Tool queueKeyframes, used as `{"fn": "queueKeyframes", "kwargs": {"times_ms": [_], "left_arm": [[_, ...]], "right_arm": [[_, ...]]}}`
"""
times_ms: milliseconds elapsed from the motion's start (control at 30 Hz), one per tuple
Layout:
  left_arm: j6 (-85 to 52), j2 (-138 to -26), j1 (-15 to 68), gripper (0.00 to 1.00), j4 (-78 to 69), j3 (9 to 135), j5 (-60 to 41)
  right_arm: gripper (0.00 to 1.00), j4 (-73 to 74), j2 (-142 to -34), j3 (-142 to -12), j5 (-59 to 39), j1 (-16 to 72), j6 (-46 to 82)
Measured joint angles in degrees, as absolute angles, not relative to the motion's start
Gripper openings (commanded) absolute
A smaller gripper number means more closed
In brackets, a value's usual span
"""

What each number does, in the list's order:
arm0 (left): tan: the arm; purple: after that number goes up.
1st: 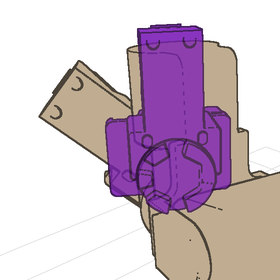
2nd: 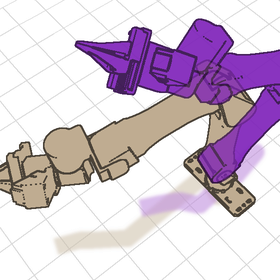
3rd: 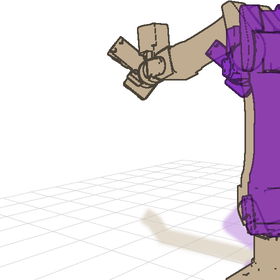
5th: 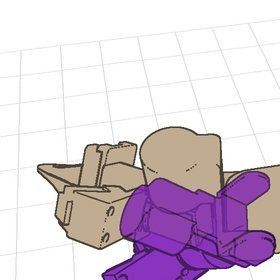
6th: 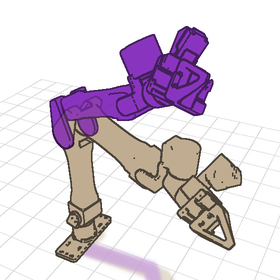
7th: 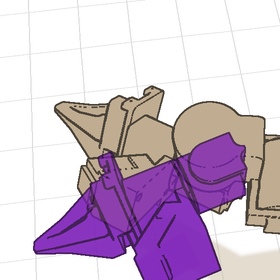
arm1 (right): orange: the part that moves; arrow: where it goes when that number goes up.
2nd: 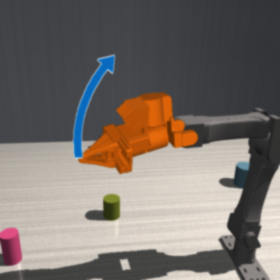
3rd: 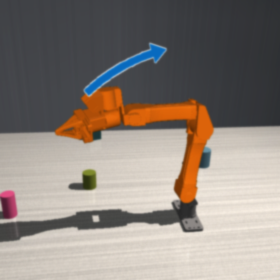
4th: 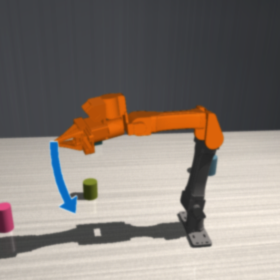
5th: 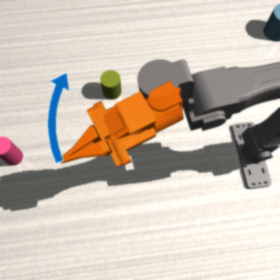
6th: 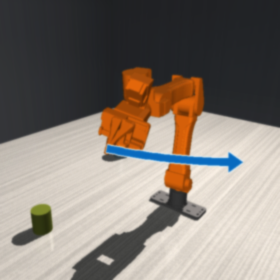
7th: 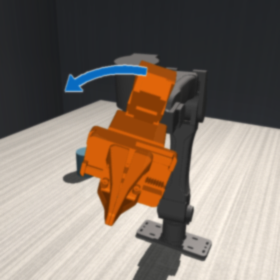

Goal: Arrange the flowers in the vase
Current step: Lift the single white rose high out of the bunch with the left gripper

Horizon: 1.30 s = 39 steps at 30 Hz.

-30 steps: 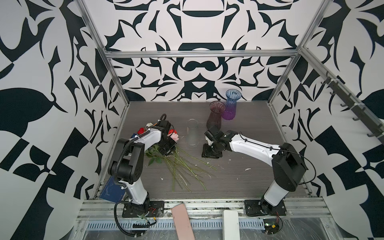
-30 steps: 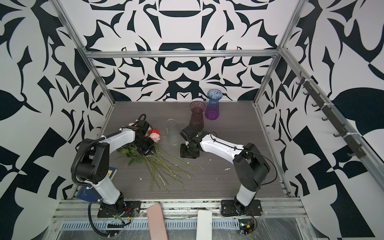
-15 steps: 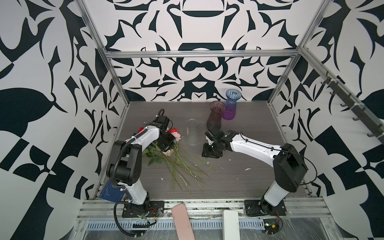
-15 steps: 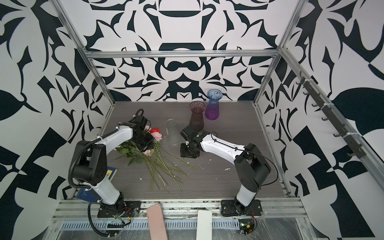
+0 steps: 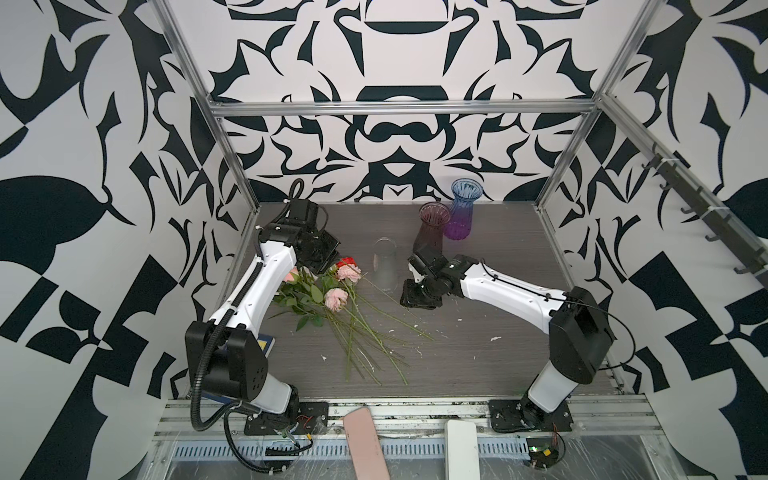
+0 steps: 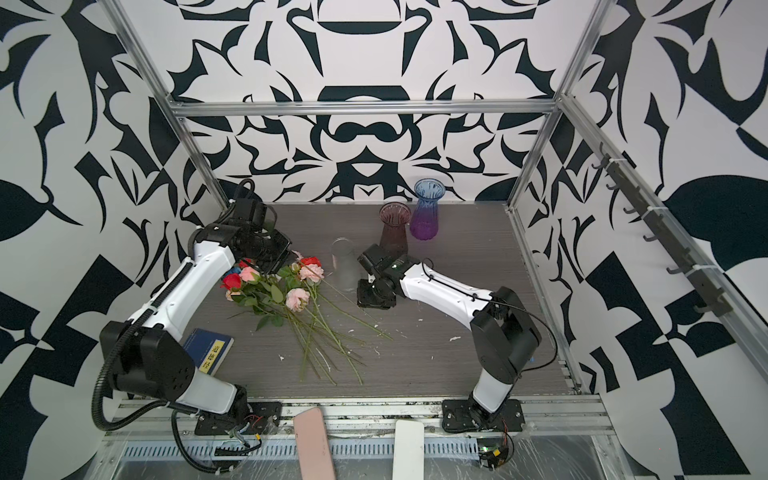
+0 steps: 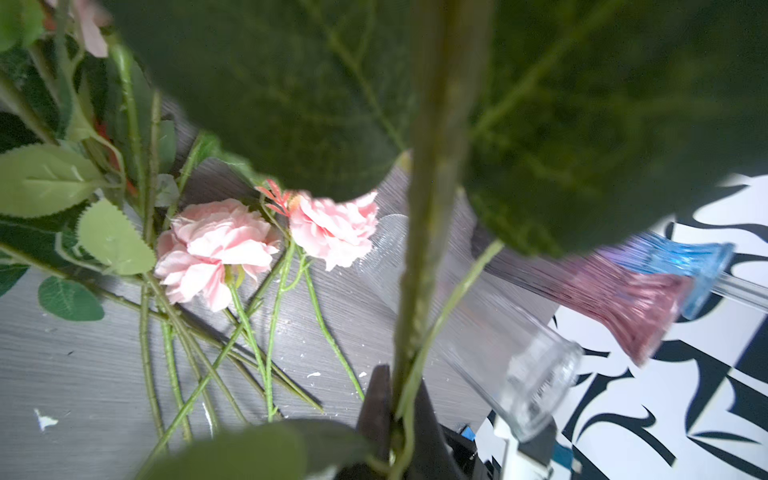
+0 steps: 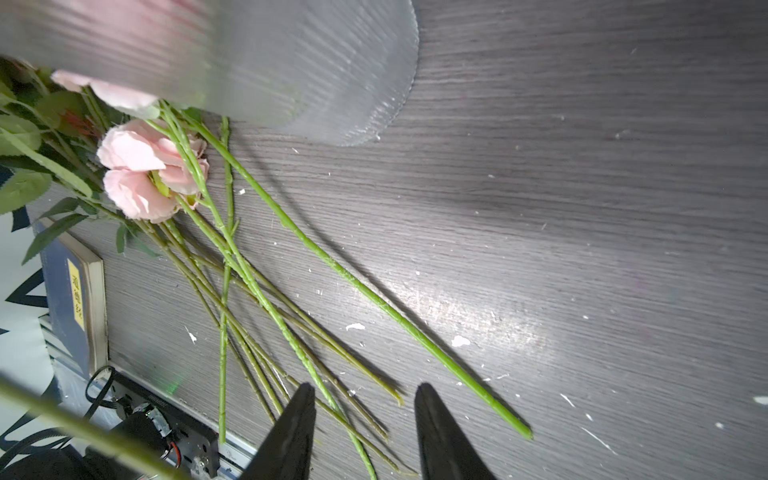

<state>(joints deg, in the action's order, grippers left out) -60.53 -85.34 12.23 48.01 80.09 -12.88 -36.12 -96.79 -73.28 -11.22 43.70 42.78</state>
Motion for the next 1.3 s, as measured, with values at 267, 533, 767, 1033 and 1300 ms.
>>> {"fn": "queueKeyframes", "kwargs": {"times_ms": [267,533,767,1033,1300], "left_arm": [[-58.74,-74.41,12.16,0.00,42.39,82.00,-9.28],[-46.89,-69.69,12.16,0.00,36.51,95.79,1.93],[-34.68,-70.57,12.16,0.00,32.75,101.56,9.91],[-27.88,-75.20,12.19,0.00,30.70,101.62,10.74],[-26.48,-77.32,14.35,0.00,30.00,101.62,9.56]], "right_arm": [[0.43,-40.07,-93.19,-75.31,-3.64,42.50,38.65],[0.42,-39.18,-84.20,-74.22,0.45,34.96,38.28],[0.42,-38.54,-84.25,-70.43,0.16,34.76,38.54],[0.42,-38.26,-82.13,-68.38,-0.36,34.85,38.54],[0.42,-37.89,-78.30,-65.47,-0.60,34.46,38.57]]}}
